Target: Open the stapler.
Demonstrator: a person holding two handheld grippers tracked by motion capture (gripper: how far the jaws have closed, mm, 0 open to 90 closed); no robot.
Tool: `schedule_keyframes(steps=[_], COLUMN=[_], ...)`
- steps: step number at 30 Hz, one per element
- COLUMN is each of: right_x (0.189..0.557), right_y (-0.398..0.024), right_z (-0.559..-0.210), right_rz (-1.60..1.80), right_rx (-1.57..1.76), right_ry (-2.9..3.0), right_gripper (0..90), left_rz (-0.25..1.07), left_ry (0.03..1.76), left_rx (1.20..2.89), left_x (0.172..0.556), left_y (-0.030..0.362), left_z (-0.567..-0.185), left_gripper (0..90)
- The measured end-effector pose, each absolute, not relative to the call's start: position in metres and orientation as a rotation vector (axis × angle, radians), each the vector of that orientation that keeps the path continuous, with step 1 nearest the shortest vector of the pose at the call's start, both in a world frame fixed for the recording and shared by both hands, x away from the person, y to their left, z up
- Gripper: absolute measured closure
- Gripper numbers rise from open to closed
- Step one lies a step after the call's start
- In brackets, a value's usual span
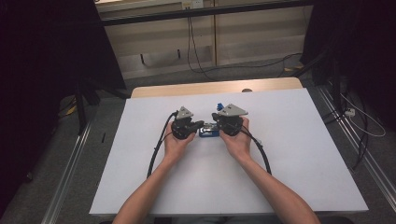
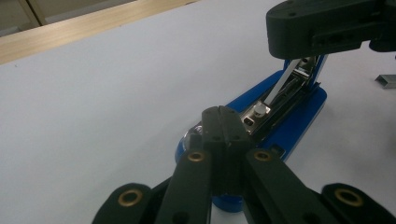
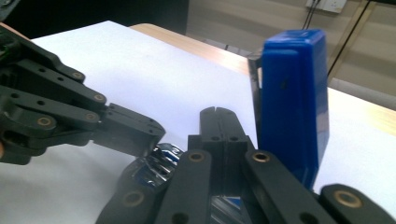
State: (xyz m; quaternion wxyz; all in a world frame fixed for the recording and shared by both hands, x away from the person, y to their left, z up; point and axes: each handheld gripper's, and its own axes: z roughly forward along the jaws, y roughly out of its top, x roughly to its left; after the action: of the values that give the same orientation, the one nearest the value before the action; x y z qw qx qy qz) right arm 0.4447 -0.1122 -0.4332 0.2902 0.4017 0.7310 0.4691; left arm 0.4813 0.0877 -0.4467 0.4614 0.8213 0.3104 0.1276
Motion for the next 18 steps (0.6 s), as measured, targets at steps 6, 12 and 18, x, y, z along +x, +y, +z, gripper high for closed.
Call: schedule_keyframes(steps=[6, 12, 18], right_x=[0.4440, 0.4436, 0.4431], right_y=[-0.1125, -0.1151, -0.1199], right_z=[-0.4331, -0.4322, -0.4276], right_rz=[1.248, 1.237, 1.249], right_rx=[1.065, 1.073, 1.073], right_ry=[1.957, 1.939, 1.925], right_gripper=[90.0, 90.0, 90.0], left_rz=[0.320, 0.317, 0.334], left_ry=[0.767, 0.767, 0.757], left_rx=[2.020, 2.018, 2.026], left_x=[0.4808, 0.4809, 0.4799], left_y=[0.0876, 0.0877, 0.0871], left_z=[-0.4468, -0.4469, -0.4468], left_gripper=[90.0, 90.0, 90.0])
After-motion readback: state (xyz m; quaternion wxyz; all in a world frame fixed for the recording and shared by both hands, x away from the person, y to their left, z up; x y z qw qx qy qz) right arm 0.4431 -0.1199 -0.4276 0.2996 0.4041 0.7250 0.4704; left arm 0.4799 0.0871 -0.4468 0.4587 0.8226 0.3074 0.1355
